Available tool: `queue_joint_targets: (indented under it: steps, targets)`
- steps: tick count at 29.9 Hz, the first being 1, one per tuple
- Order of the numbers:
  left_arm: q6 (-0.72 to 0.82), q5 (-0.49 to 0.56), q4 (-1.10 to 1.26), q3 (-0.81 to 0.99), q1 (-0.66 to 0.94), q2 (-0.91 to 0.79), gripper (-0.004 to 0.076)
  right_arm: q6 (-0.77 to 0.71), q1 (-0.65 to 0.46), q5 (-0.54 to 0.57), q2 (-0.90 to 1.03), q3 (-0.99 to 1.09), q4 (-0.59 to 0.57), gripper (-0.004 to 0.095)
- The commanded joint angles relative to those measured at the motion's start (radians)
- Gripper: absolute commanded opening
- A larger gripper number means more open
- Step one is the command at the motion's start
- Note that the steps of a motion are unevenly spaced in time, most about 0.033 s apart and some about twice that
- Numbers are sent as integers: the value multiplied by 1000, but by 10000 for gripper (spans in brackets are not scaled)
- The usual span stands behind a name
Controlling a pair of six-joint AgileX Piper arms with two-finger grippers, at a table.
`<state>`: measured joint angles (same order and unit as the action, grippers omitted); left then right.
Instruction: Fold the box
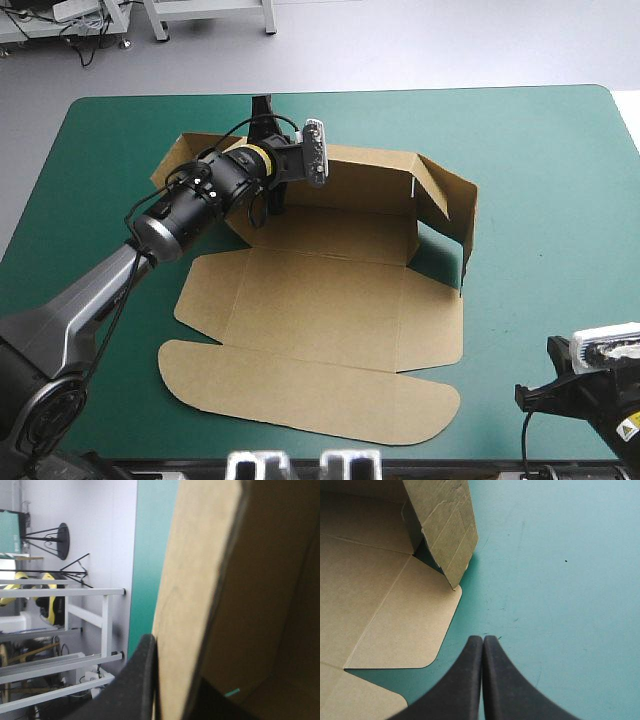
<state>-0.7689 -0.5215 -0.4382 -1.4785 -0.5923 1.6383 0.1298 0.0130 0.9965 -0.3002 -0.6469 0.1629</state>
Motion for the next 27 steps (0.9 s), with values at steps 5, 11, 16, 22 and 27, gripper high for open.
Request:
queue_joint_targets:
  steps: [5, 11, 16, 22, 27]
  targets:
    - [472, 197, -445, 90, -4, -46, -9, 2, 4, -165, -225, -192, 5, -13]
    - [769, 212, -718, 181, -4, -46, -9, 2, 4, -214, -460, -408, 14, -13]
    - [950, 210, -915, 258, -4, -46, -9, 55, 4, -220, -669, -599, 74, -13]
    - [1185, 177, -1104, 300, -4, -35, -9, 136, 4, -194, -919, -805, 224, -13]
    - [1207, 162, -1102, 300, -4, -26, -9, 200, 4, -157, -1118, -936, 319, -13]
